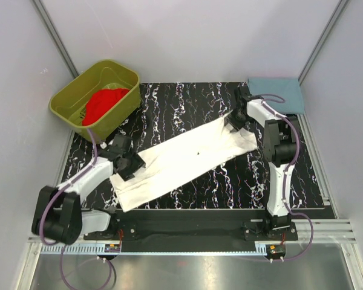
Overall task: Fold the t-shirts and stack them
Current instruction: Fold the tshirt
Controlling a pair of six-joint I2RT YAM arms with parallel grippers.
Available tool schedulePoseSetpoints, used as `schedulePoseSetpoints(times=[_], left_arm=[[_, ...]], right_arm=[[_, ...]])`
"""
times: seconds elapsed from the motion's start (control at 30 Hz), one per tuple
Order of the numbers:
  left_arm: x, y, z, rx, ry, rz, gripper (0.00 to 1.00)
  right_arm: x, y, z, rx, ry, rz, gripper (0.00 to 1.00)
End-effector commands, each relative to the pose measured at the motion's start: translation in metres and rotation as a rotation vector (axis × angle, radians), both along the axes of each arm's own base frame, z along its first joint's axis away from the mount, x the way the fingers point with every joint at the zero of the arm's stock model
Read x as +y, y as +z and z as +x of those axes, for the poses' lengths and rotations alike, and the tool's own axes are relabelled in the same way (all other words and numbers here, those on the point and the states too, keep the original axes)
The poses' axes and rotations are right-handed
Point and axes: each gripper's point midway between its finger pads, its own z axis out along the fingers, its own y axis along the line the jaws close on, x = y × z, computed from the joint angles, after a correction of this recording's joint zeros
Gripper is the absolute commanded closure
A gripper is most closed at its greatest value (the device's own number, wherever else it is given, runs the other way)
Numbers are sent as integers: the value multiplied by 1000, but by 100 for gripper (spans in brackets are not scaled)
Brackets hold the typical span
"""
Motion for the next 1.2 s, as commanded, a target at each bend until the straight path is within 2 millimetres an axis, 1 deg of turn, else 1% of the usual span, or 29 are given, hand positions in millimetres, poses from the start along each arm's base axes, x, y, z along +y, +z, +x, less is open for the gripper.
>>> schedulePoseSetpoints(times=[0.0, 0.03, 0.07, 0.1, 0.13, 0.17, 0.2, 0.23, 0.27, 0.3, 0.37, 0.4, 0.43, 0.47, 0.5, 0.53, 0.57, 0.6, 0.67, 0.7, 0.73, 0.77, 0.83, 0.87, 0.9, 1.03, 1.07, 1.13, 1.17], left_arm=[[24, 40, 6, -125, 63, 90, 35], [21, 51, 13, -176, 49, 83, 34], [19, 60, 17, -218, 23, 75, 34], [13, 70, 19, -258, -34, 62, 33], [6, 81, 25, -297, -70, 43, 33], [-5, 84, 26, -302, -122, 4, 33], [-14, 84, 25, -313, -177, -3, 33], [-28, 90, 30, -353, -229, -47, 33], [-40, 88, 28, -354, -275, -74, 33], [-52, 84, 25, -337, -324, -102, 33], [-82, 79, 18, -328, -439, -141, 32], [-99, 78, 10, -332, -521, -142, 32], [-107, 75, 6, -320, -563, -138, 32], [-115, 68, 5, -292, -600, -127, 32], [-126, 63, -5, -271, -665, -122, 32], [-131, 57, -10, -246, -696, -118, 31], [-135, 44, -16, -202, -727, -113, 31], [-139, 37, -23, -180, -752, -103, 31], [-137, 20, -31, -131, -750, -87, 32], [-133, 10, -39, -104, -749, -79, 32], [-131, 4, -41, -95, -743, -75, 32], [-128, 0, -42, -89, -730, -64, 32], [-119, -11, -50, -65, -716, -42, 31], [-114, -15, -52, -55, -707, -25, 31], [-112, -17, -54, -46, -699, -24, 32], [-96, -33, -71, 22, -668, 3, 32], [-94, -35, -73, 31, -651, 6, 32], [-90, -39, -79, 48, -638, 7, 32], [-86, -41, -84, 58, -629, 10, 31]], right_arm=[[12, -2, 45, -89, 110, 1, 51], [14, -1, 54, -110, 145, -2, 51], [22, 1, 63, -129, 183, 28, 51], [28, 3, 84, -172, 211, 36, 51], [30, 2, 92, -190, 257, 27, 50], [36, -16, 97, -174, 300, 48, 49], [44, 6, 119, -254, 342, 56, 48], [49, 8, 128, -287, 400, 63, 48], [62, 12, 133, -316, 460, 120, 46], [71, 19, 148, -370, 507, 145, 46], [78, 25, 153, -404, 581, 154, 46], [78, 47, 158, -442, 596, 139, 45], [77, 55, 158, -466, 623, 122, 44], [78, 95, 157, -534, 645, 119, 43], [77, 93, 155, -548, 653, 118, 40], [75, 105, 152, -575, 657, 116, 37], [72, 126, 138, -596, 658, 124, 33], [65, 145, 142, -663, 648, 117, 30], [55, 167, 127, -684, 609, 141, 23], [44, 169, 124, -674, 568, 149, 18], [39, 170, 120, -671, 554, 151, 15], [34, 164, 108, -650, 538, 150, 13], [20, 159, 104, -648, 482, 141, 12], [15, 146, 92, -614, 462, 146, 13], [9, 143, 91, -615, 434, 145, 14], [-16, 117, 79, -587, 366, 110, 19], [-18, 106, 76, -561, 365, 107, 21], [-24, 93, 74, -536, 367, 94, 23], [-26, 80, 71, -514, 364, 96, 25]])
